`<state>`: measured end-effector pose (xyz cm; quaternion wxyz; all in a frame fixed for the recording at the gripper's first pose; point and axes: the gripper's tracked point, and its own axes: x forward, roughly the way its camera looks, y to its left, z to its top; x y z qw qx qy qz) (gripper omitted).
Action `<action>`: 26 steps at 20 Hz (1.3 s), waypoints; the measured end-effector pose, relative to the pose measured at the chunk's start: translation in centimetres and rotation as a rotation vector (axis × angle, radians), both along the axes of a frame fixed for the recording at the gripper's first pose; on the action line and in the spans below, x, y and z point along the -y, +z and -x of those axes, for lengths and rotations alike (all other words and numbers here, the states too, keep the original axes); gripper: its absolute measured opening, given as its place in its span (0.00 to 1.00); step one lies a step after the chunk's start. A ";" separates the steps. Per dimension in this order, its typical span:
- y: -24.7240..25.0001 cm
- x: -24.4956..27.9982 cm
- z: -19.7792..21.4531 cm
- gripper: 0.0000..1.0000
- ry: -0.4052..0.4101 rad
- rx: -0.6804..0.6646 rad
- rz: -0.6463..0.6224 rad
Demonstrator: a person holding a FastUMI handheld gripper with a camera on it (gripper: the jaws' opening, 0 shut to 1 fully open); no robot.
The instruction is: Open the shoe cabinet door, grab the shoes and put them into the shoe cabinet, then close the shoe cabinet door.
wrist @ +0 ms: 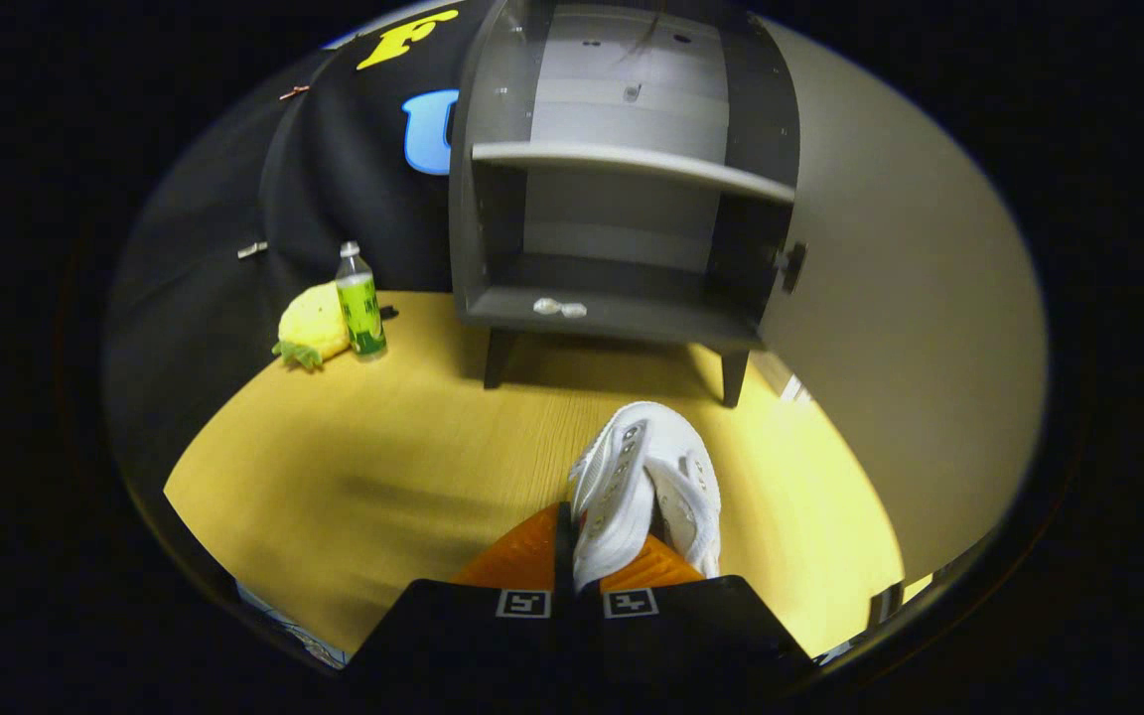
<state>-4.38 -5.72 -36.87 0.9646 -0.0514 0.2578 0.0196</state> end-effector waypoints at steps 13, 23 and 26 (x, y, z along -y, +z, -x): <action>20.1 -0.5 -6.8 0.04 -0.043 0.204 0.017; 26.5 -0.2 -16.6 0.04 -0.040 0.225 0.039; 26.8 -0.7 -20.0 0.04 -0.016 0.197 0.038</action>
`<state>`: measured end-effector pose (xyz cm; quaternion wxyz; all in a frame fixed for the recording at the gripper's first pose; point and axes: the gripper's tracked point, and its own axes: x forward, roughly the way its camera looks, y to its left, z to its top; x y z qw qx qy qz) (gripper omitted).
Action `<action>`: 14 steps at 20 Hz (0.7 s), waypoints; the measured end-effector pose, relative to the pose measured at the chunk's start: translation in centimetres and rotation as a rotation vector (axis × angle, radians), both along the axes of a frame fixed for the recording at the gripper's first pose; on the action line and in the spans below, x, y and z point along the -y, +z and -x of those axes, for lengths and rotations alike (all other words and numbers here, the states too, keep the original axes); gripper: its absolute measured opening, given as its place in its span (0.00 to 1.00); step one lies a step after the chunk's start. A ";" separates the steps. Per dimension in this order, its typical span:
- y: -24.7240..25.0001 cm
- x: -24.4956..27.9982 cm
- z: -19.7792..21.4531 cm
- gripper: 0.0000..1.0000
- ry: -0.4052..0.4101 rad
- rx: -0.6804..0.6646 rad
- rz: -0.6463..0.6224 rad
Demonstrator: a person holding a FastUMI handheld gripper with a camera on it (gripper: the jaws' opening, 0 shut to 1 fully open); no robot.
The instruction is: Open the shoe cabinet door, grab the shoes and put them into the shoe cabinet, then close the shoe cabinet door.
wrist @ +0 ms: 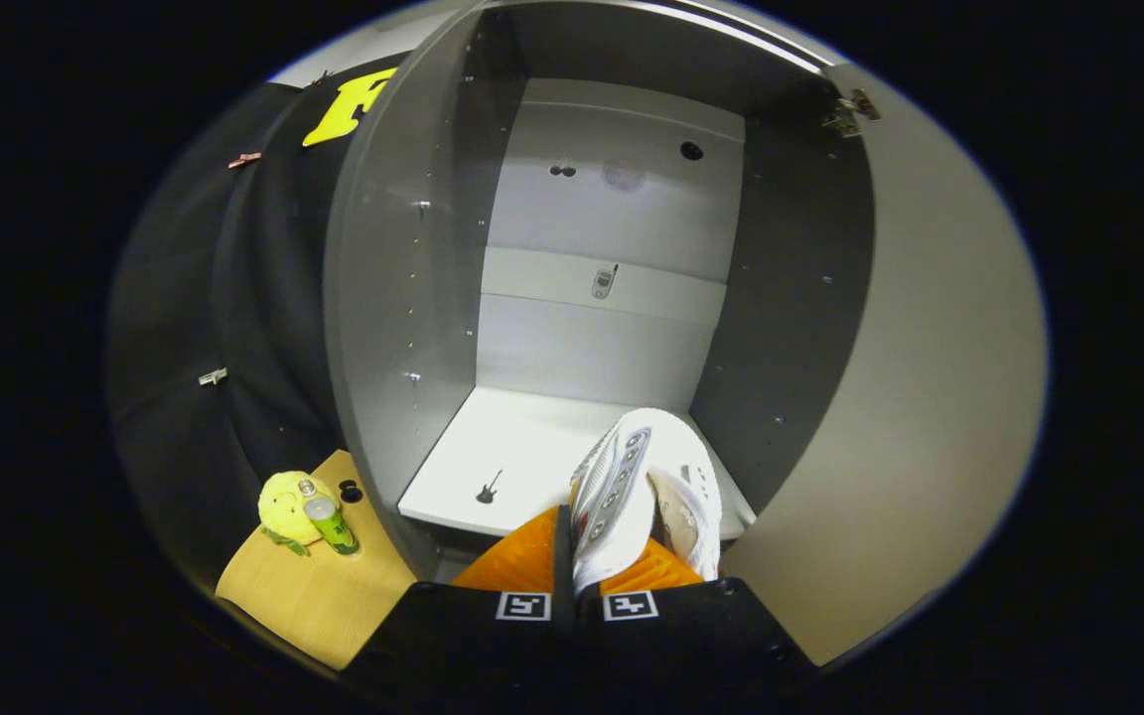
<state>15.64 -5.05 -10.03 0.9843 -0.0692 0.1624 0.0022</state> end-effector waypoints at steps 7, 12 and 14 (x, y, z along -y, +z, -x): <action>-0.6 0.1 -9.3 0.04 0.021 -0.017 -0.008; -2.2 1.6 -15.8 0.04 -0.002 -0.040 -0.018; -3.0 2.1 -17.7 0.04 -0.011 -0.051 -0.023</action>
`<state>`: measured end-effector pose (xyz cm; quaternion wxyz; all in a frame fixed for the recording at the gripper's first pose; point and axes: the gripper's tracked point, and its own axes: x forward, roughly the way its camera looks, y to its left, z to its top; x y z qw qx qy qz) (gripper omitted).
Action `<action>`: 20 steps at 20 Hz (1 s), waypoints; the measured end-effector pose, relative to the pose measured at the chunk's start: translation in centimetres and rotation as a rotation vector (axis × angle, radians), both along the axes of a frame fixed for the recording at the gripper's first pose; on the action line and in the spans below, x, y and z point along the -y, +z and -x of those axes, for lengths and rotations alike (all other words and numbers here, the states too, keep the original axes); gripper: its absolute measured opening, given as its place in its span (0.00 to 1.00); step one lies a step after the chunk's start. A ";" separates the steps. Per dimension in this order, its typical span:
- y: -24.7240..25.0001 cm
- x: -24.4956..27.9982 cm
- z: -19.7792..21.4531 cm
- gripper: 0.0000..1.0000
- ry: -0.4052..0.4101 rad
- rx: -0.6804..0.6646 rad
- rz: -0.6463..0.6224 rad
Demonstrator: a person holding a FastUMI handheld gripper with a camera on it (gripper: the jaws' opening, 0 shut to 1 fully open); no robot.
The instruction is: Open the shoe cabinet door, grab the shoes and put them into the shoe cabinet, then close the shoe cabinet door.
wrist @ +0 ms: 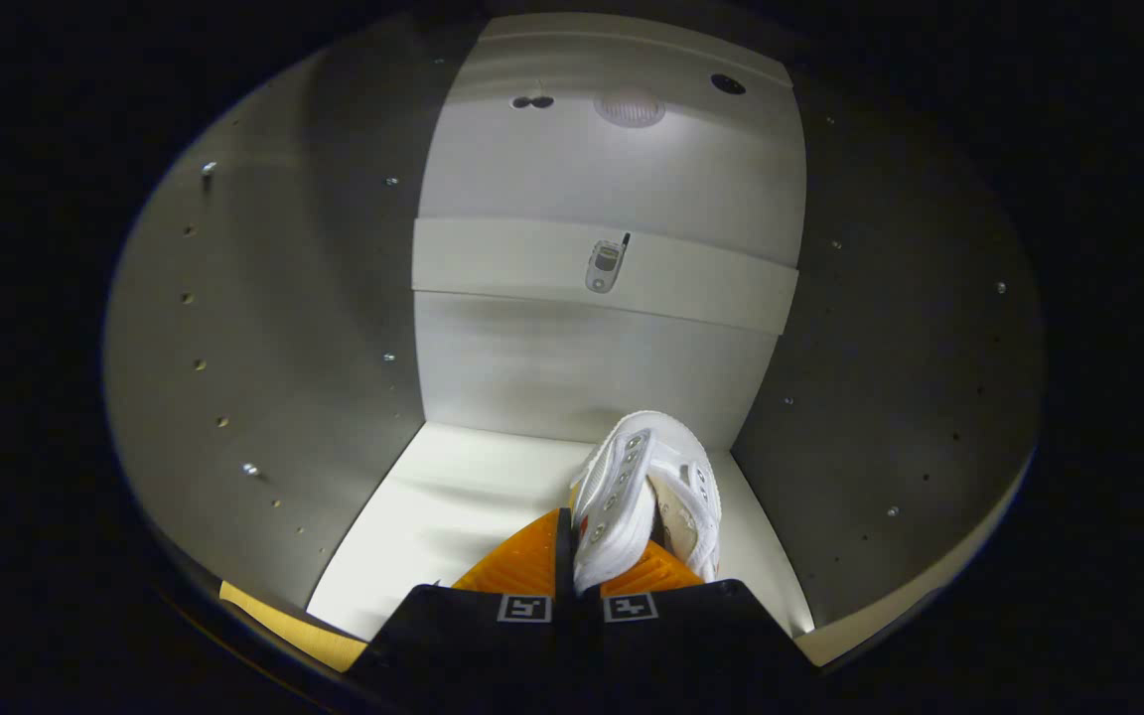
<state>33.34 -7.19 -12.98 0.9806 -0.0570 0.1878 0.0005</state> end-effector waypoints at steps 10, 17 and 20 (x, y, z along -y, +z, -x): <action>-2.2 0.2 -3.9 0.04 0.035 -0.038 -0.002; -3.1 -0.1 -3.9 0.05 0.037 -0.070 0.011; -3.7 0.2 -4.0 0.07 0.032 -0.083 0.013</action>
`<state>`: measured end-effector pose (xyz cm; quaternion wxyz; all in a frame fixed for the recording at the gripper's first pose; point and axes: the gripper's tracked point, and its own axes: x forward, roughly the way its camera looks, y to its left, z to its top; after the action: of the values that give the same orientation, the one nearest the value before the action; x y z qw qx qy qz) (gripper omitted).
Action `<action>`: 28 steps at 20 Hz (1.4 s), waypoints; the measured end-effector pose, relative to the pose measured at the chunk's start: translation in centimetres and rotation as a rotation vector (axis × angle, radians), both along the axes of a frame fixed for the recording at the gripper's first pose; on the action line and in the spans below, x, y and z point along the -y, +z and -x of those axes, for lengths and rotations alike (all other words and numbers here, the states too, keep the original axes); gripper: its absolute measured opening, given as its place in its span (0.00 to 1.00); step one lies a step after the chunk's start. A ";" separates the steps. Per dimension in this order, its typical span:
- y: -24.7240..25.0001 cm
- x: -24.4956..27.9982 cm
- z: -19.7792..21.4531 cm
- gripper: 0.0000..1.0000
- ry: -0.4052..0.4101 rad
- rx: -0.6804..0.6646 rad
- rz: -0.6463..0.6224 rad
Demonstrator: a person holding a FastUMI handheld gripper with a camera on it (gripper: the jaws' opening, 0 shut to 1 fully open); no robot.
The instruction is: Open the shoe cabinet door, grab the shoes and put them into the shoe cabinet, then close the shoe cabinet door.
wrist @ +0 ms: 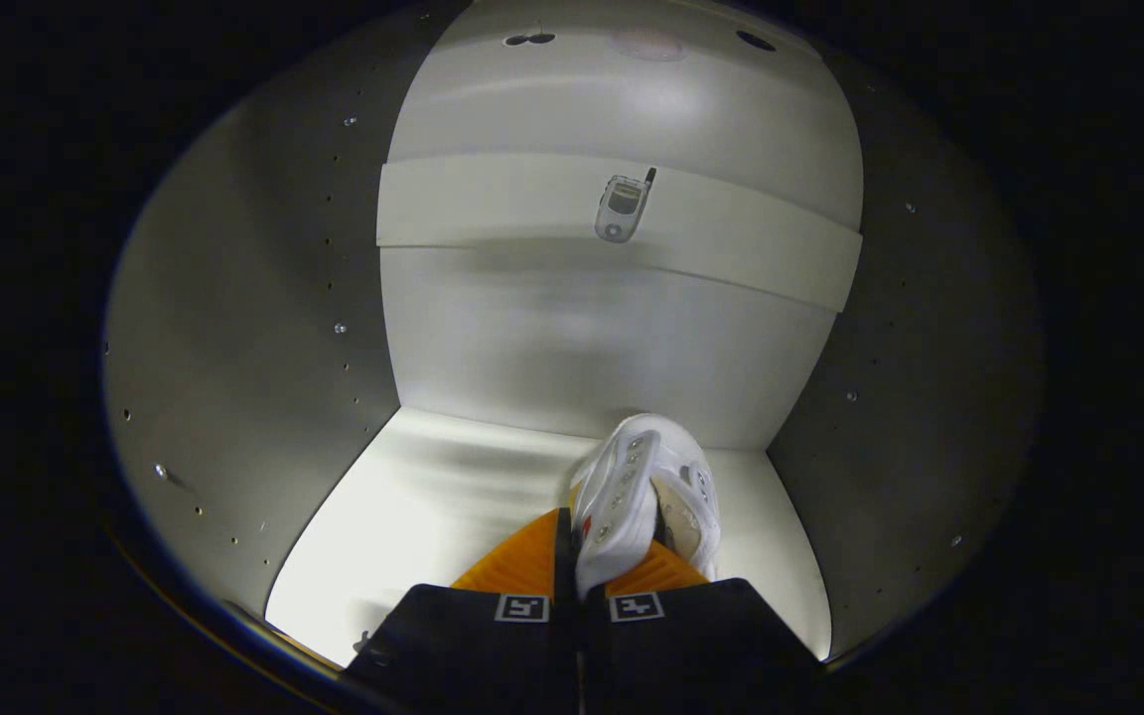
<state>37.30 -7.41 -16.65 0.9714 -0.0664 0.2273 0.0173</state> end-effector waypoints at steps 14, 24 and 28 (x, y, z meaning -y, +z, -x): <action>1.1 -0.1 2.8 0.52 -0.025 0.014 -0.054; 5.8 0.5 9.3 0.69 -0.061 0.104 -0.062; 8.6 -0.1 14.3 0.68 -0.061 0.148 -0.069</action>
<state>23.04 -7.28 -8.02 0.9873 -0.0270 0.1563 -0.0095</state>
